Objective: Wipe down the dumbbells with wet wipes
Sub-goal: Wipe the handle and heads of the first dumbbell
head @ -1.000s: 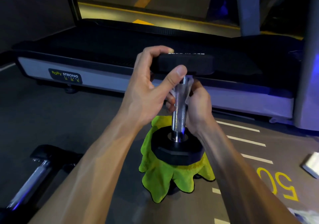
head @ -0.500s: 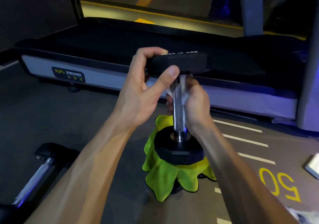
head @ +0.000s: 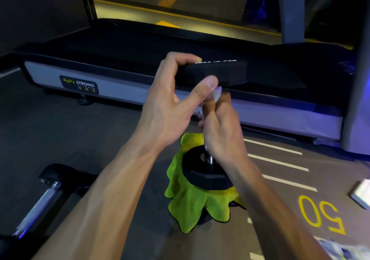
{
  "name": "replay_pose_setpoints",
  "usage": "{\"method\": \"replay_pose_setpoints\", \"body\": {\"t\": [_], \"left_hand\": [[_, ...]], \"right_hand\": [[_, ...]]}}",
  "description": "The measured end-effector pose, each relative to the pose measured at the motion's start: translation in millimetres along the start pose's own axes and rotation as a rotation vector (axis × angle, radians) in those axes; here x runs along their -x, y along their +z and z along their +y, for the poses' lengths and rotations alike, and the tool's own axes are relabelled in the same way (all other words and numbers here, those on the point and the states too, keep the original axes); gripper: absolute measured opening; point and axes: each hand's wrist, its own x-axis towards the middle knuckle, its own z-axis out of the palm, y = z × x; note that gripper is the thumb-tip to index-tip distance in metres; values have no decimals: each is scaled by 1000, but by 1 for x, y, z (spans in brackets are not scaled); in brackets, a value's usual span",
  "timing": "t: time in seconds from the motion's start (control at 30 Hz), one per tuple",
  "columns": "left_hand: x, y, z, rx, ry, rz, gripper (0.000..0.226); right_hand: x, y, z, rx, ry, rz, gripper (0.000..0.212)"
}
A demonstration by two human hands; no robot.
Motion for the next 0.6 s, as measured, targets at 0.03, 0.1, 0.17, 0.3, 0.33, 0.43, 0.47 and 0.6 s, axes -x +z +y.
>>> {"method": "replay_pose_setpoints", "body": {"t": [0.03,0.1,0.17,0.3,0.33,0.43,0.47,0.6], "left_hand": [[0,-1,0,6,-10,-14,38],[0,-1,1,27,-30,-32,37],[1,0,3,27,-35,-44,38],[1,4,2,25,-31,-39,38],[1,6,3,28,-30,-35,38],[3,9,6,43,-32,-35,37],[3,10,7,43,-30,-44,37],[2,11,13,76,-35,-89,38]], "right_hand": [[-3,-7,1,-79,40,-56,39],[-4,-14,2,-305,181,-164,64],[-2,-18,2,-300,243,-198,65],[6,-21,3,-5,-44,75,38],[10,-18,3,17,-99,132,27],[15,-5,2,-59,-52,144,20],[14,-4,-1,-65,-6,142,22],[-1,-16,8,-720,378,-192,58]]}}
